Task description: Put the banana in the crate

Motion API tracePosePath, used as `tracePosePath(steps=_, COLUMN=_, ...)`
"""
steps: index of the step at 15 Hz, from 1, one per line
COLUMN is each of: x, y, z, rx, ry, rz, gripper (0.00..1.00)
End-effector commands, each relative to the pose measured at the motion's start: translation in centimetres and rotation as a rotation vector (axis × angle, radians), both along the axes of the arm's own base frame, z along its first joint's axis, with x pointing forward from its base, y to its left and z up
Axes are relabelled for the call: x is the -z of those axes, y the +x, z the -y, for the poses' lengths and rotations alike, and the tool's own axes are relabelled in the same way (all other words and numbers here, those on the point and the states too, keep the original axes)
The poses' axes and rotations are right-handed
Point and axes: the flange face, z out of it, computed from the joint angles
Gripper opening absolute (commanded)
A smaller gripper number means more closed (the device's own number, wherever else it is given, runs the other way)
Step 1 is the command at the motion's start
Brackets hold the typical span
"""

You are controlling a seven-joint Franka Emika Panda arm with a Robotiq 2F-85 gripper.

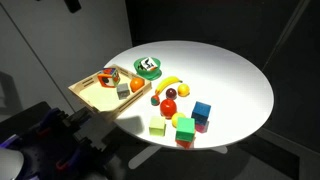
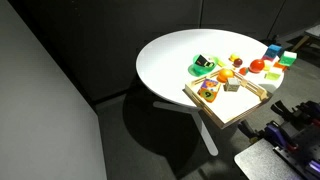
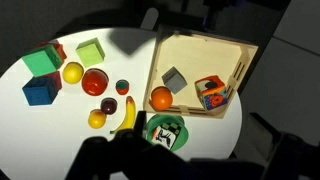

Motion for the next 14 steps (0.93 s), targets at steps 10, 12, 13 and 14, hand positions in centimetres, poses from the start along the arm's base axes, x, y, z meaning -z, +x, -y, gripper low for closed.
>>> tracePosePath(steps=10, x=-0.2, y=1.4, z=0.0, rx=0.056, ry=-0.015, rz=-0.027, gripper=1.00)
tracePosePath(steps=12, x=-0.2, y=2.2, z=0.0, rx=0.081, ry=-0.023, rz=-0.035, gripper=1.00)
tracePosePath(steps=13, x=-0.2, y=2.7, z=0.0, rx=0.096, ry=-0.029, rz=-0.040, gripper=1.00)
tracePosePath(steps=14, x=-0.2, y=3.2, z=0.1, rx=0.116, ry=-0.039, rz=-0.045, gripper=1.00)
